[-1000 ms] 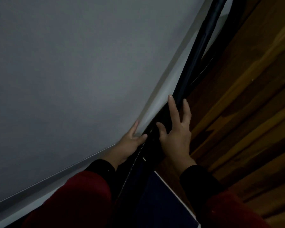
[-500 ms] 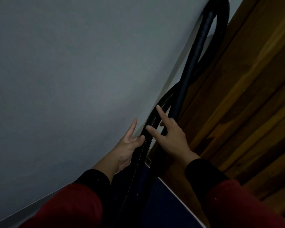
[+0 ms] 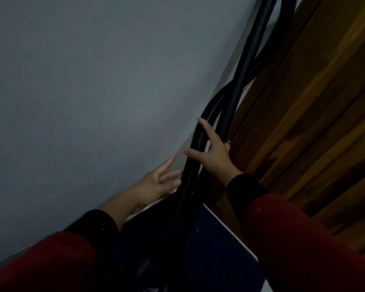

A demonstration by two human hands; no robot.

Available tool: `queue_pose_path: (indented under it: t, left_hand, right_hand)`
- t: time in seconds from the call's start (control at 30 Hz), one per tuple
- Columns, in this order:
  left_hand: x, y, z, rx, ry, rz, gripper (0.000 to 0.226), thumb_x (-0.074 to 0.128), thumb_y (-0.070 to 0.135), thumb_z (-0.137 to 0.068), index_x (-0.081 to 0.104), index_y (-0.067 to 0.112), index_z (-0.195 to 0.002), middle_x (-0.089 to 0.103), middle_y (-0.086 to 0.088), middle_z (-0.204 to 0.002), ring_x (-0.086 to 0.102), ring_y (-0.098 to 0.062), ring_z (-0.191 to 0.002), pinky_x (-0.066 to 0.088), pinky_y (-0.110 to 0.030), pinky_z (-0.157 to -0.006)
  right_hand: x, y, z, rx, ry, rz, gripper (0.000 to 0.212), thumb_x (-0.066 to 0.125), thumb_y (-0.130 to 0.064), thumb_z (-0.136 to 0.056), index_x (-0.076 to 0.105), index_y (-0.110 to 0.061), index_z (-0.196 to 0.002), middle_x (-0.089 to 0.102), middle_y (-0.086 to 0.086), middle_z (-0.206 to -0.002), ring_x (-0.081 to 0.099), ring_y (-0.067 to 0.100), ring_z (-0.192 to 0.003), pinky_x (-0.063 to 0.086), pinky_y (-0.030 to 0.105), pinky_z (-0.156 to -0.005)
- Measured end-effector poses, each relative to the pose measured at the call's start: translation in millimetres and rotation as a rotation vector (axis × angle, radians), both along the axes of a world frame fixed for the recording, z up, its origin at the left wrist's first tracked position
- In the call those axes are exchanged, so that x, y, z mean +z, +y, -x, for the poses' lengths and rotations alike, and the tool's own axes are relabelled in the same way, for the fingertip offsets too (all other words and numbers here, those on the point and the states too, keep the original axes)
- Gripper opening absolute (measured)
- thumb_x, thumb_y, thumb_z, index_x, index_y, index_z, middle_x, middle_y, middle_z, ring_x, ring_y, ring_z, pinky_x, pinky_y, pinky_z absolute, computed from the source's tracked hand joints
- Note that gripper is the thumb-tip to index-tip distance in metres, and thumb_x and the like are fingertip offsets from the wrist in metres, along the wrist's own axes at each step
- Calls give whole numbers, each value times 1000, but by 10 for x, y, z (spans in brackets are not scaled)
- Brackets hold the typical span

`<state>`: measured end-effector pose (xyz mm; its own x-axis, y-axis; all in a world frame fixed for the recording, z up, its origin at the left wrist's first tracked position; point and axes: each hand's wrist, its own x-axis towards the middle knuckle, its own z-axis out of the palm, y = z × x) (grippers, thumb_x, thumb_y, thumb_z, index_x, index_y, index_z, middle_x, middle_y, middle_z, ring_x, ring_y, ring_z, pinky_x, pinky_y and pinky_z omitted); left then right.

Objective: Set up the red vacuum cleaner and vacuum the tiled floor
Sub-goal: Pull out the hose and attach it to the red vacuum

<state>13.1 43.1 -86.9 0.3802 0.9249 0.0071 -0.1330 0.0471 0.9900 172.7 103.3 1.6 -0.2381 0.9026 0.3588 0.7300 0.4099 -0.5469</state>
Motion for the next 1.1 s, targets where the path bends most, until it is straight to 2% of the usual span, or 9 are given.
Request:
queue_pose_path:
  t: [0.07,0.17,0.3,0.4,0.57,0.73,0.87,1.0,1.1]
  left_hand:
    - [-80,-222,245,-95,142,86,80,68,40,-81,19,45,-144,54,9,-134,56,-10,-115,43,-23,-90]
    - [-205,-568,615,-261,348,207,100,79,68,-40,36,54,-129,64,19,-103,61,1,-90,47,-15,-78]
    - [-276,-1061,850,-483,514,273,99,81,63,-44,33,51,-130,58,19,-71,54,2,-71,43,-14,-75]
    - [-252,-1410,872,-491,660,265,78,70,37,-78,21,49,-138,59,19,-75,56,7,-75,40,-9,-82]
    - [-327,-1841,933,-462,569,357,84,66,33,-78,14,48,-142,68,17,-78,60,5,-65,45,-13,-61]
    - [-392,-2107,940,-305,367,374,72,66,38,-77,24,54,-134,70,9,-77,68,-7,-67,55,-24,-61]
    - [-352,-2149,862,-208,527,281,53,51,19,-96,32,39,-141,60,2,-73,58,-4,-54,53,-22,-56]
    - [-192,-2113,859,-183,636,288,52,51,19,-96,35,34,-143,58,2,-71,54,-1,-48,49,-18,-55]
    - [140,-2200,793,-176,699,342,50,56,21,-94,42,34,-140,58,3,-71,51,0,-48,47,-15,-58]
  right_hand:
    - [11,0,-14,-9,0,12,86,77,-34,-77,24,-51,-144,29,-7,-155,17,20,-142,-4,27,-98]
    - [18,-56,-20,-6,-5,-7,87,77,-33,-76,25,-49,-144,29,-5,-155,19,21,-143,-2,30,-104]
    - [68,-303,32,36,-63,-80,83,72,-28,-80,26,-50,-144,38,-3,-146,27,13,-118,21,38,-107]
    - [140,-519,143,147,-117,-164,78,71,-25,-81,30,-47,-143,43,-2,-131,26,11,-104,31,38,-99]
    - [187,-821,403,382,-174,-289,75,75,-29,-77,38,-38,-141,43,-8,-116,32,17,-102,28,31,-90]
    - [179,-1030,633,565,-214,-364,70,72,-37,-73,44,-37,-138,41,-11,-110,29,15,-102,26,18,-91]
    - [171,-1072,708,608,-238,-427,65,65,-42,-73,43,-40,-134,43,-10,-110,34,20,-101,23,19,-91]
    - [134,-1034,762,627,-287,-443,63,66,-37,-74,46,-40,-133,52,2,-112,44,31,-103,18,15,-95]
    - [197,-1086,768,673,-347,-407,61,69,-29,-75,48,-37,-132,54,5,-112,43,36,-97,22,23,-88]
